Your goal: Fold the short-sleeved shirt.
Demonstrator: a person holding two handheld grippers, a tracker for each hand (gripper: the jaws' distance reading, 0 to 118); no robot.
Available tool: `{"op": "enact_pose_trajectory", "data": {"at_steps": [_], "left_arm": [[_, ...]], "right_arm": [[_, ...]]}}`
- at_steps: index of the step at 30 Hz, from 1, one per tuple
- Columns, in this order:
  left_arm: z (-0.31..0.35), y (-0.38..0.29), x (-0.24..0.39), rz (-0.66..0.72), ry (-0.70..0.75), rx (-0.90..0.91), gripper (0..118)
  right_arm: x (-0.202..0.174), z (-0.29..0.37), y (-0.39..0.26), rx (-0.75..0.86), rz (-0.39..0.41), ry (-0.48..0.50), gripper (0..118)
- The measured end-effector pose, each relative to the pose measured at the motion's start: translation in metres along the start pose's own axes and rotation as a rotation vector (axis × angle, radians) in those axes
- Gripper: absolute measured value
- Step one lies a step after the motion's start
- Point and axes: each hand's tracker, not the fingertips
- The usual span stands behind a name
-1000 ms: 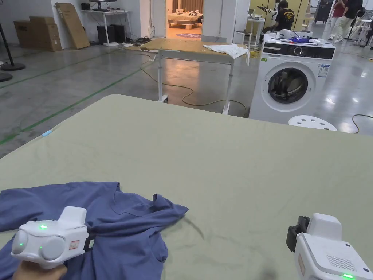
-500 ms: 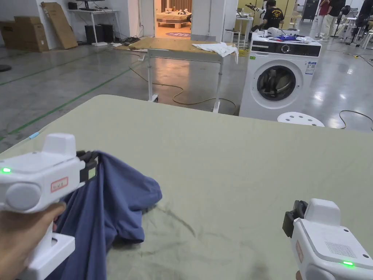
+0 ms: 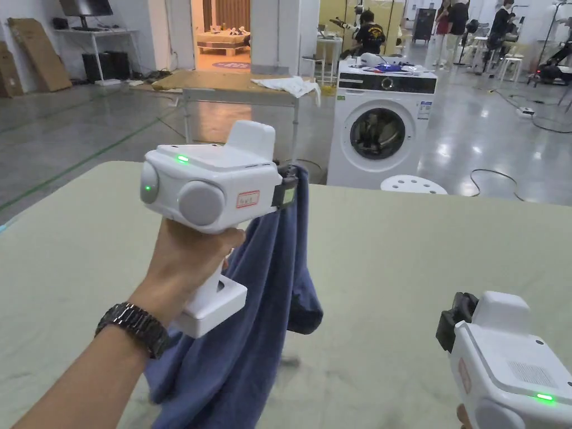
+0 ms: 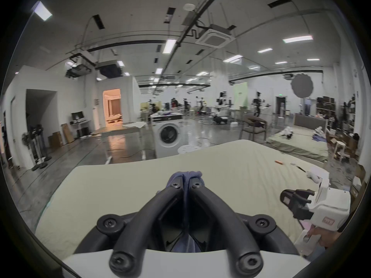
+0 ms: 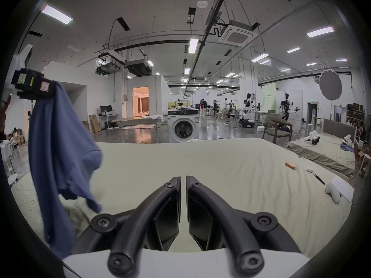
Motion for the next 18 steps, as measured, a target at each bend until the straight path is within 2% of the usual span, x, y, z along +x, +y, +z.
{"op": "enact_pose_trajectory", "data": {"at_steps": [6, 10, 11, 13, 14, 15, 16, 18], "left_arm": [[-0.058, -0.025, 0.063, 0.019, -0.144, -0.080, 0], [-0.085, -0.076, 0.092, 0.046, -0.234, -0.191, 1], [-0.089, -0.089, 0.097, 0.059, -0.251, -0.211, 4], [-0.090, -0.113, 0.104, 0.075, -0.290, -0.244, 27], [-0.090, -0.121, 0.105, 0.078, -0.280, -0.244, 44], [-0.088, -0.131, 0.106, 0.083, -0.277, -0.244, 67], [-0.084, -0.138, 0.104, 0.091, -0.270, -0.239, 77], [-0.073, -0.149, 0.095, 0.122, -0.249, -0.218, 82]], "right_arm": [[0.036, 0.008, 0.000, -0.002, -0.009, -0.074, 4], [0.054, 0.010, -0.006, -0.022, -0.013, -0.109, 4], [0.057, 0.010, -0.008, -0.029, -0.012, -0.115, 4], [0.060, 0.010, -0.012, -0.043, -0.006, -0.123, 4], [0.061, 0.010, -0.014, -0.047, -0.005, -0.124, 4], [0.062, 0.009, -0.016, -0.053, -0.004, -0.122, 4], [0.062, 0.008, -0.017, -0.059, -0.001, -0.119, 4], [0.060, 0.007, -0.018, -0.066, 0.006, -0.112, 4]]}}
